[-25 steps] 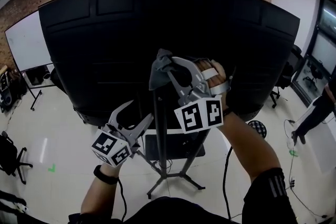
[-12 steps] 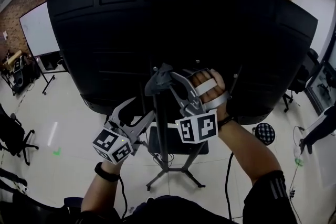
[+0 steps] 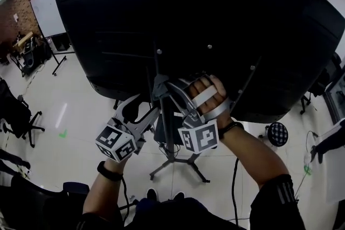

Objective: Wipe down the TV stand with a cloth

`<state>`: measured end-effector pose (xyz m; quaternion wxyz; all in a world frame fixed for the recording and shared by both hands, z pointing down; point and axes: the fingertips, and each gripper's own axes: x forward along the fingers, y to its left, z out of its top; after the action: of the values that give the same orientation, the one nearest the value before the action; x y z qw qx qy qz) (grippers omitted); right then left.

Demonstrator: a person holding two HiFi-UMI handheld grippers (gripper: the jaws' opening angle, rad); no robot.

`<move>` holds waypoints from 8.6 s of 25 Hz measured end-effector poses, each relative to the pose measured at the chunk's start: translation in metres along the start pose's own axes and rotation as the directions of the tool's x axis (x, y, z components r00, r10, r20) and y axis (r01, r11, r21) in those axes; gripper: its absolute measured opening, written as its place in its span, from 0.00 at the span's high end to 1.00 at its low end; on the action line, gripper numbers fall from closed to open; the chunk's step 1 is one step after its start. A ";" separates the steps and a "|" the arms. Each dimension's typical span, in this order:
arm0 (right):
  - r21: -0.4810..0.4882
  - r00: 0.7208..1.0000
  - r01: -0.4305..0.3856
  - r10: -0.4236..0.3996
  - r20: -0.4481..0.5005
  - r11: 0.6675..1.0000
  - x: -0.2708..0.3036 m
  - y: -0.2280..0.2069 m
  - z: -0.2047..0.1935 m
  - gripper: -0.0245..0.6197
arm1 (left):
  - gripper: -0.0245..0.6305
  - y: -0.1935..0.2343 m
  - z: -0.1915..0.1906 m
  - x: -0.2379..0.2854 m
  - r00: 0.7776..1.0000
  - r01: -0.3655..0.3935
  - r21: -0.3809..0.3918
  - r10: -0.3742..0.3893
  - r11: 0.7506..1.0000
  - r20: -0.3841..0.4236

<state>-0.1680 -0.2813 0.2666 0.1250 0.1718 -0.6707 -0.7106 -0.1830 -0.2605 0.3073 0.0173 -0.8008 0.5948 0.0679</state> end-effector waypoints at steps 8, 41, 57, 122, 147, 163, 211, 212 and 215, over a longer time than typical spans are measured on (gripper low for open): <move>0.008 0.995 -0.097 0.097 -0.003 0.995 -0.002 0.045 0.011 0.93 | 0.54 -0.011 -0.031 -0.010 0.998 0.009 -0.029 -0.011 1.000 -0.062; 0.127 0.873 -0.464 0.477 -0.101 0.876 -0.016 0.345 0.032 0.93 | 0.53 0.003 -0.300 -0.063 0.919 0.088 -0.230 -0.168 0.969 -0.357; 0.173 0.780 -0.606 0.623 -0.063 0.776 -0.032 0.530 0.041 0.93 | 0.52 0.023 -0.472 -0.083 0.865 0.037 -0.319 -0.190 0.947 -0.465; 0.602 0.900 0.142 0.151 -0.409 0.786 -0.162 0.011 -0.023 0.93 | 0.51 -0.136 -0.064 -0.083 0.852 0.517 0.011 -0.513 0.856 -0.102; 0.646 0.943 0.059 0.170 -0.286 0.761 -0.120 -0.165 -0.154 0.93 | 0.51 -0.178 0.111 0.064 0.879 0.462 0.137 -0.473 0.876 0.056; 0.823 0.944 -0.004 0.273 -0.184 0.569 -0.137 -0.152 -0.193 0.93 | 0.52 -0.195 0.071 0.101 0.890 0.451 0.122 -0.456 0.884 0.017; 0.011 0.949 -0.076 0.076 -0.308 0.997 -0.151 0.042 -0.129 0.92 | 0.53 -0.174 -0.070 0.101 0.913 0.381 -0.052 -0.384 0.923 -0.139; 0.012 0.949 -0.090 0.090 -0.303 0.996 -0.151 0.049 -0.128 0.92 | 0.53 -0.174 -0.074 0.100 0.912 0.380 -0.057 -0.384 0.923 -0.143; 0.004 0.946 -0.139 0.134 -0.296 0.990 -0.153 0.074 -0.126 0.92 | 0.53 -0.175 -0.085 0.097 0.909 0.382 -0.071 -0.388 0.921 -0.154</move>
<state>0.0195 -0.3385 0.3464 0.2741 0.2282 -0.6488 -0.6722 0.0192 -0.3111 0.3698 -0.0345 -0.9054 0.4232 0.0081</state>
